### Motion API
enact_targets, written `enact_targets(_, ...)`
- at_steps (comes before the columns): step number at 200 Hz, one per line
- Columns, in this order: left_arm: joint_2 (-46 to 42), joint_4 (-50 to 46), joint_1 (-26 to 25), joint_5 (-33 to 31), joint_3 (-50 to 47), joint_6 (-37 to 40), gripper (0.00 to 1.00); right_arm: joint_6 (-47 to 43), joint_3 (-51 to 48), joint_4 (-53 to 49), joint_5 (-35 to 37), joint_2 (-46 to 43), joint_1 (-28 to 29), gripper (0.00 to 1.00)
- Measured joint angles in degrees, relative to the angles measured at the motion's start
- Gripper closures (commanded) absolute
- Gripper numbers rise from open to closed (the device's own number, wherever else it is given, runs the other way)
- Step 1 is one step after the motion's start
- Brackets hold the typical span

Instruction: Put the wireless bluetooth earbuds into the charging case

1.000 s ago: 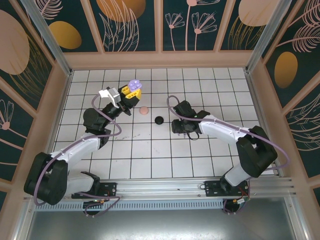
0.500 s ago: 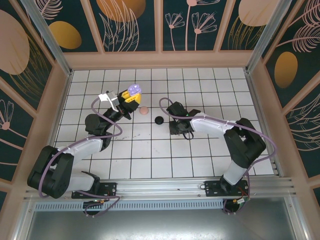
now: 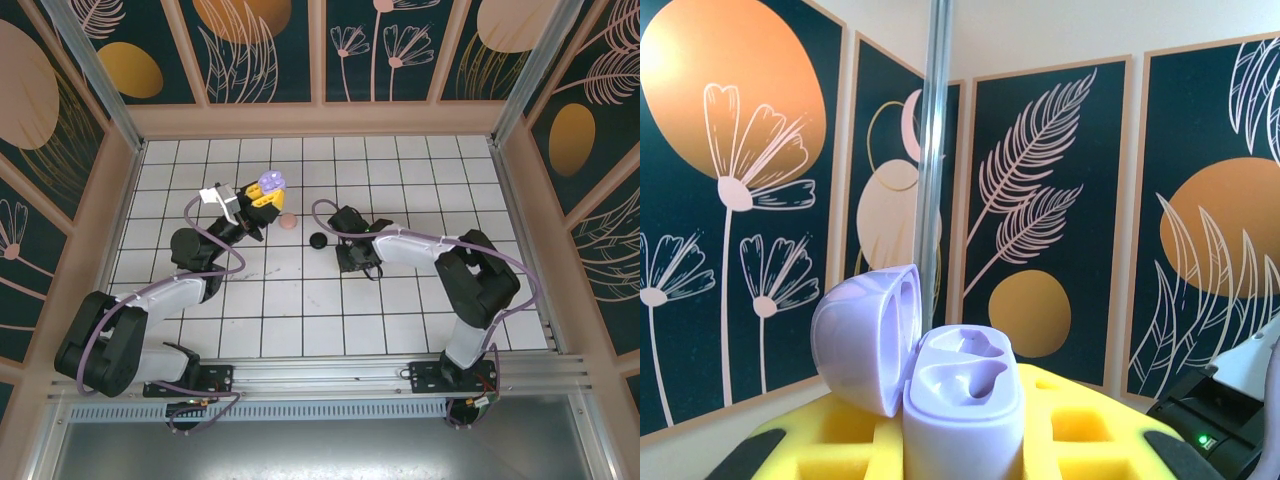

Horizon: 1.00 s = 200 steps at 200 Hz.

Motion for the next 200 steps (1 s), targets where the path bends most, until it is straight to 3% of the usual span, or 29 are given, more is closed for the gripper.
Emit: enact_targets(200,0.0,-1.7,-1.2,1.1,0.3,0.0,1.00,-1.0,0.4,0.1,0.7,2.3,0.3,0.70)
